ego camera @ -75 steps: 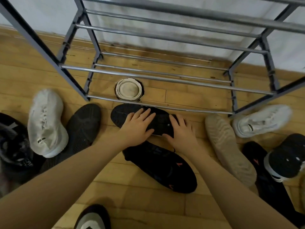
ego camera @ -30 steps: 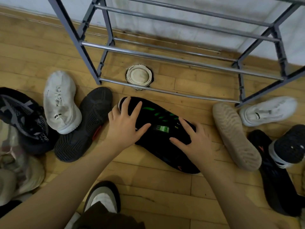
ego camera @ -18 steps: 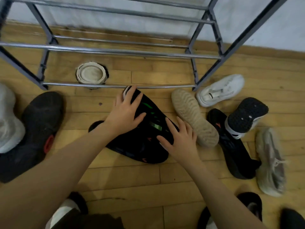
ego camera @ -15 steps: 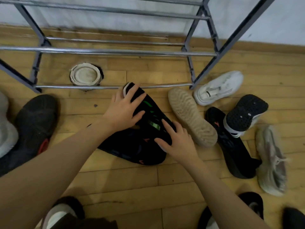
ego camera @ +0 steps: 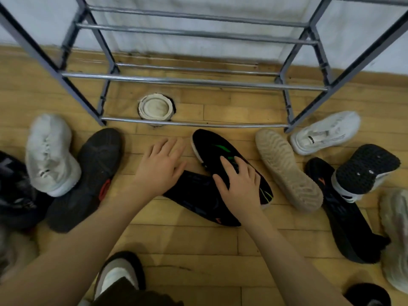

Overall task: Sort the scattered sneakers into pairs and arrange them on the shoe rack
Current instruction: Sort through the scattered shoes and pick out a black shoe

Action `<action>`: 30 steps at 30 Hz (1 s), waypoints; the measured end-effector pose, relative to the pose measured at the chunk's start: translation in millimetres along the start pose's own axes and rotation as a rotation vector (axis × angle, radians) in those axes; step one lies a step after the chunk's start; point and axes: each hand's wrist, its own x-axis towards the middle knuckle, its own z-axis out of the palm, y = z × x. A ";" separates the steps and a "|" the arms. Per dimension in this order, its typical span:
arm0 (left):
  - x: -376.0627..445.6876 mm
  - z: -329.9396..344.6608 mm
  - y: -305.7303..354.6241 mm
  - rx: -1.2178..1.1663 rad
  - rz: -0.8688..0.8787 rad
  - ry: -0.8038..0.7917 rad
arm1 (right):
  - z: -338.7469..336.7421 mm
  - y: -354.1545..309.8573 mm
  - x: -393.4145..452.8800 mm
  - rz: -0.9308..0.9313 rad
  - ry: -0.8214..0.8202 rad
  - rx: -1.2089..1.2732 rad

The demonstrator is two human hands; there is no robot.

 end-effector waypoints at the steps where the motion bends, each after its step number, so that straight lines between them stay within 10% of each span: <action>1: -10.9 -5.4 -8.1 -0.011 -0.040 0.004 | -0.3 -13.2 3.5 -0.015 -0.010 0.016; 14: -126.8 -21.4 -120.7 -0.033 -0.390 0.064 | 37.8 -179.2 31.0 -0.289 -0.177 0.105; 21: -85.7 -18.2 -170.8 0.052 -0.280 0.092 | 82.9 -211.6 72.0 -0.317 -0.229 -0.005; 30: -38.4 1.1 -204.4 0.197 -0.325 -0.178 | 115.2 -212.0 90.7 -0.309 -0.279 -0.104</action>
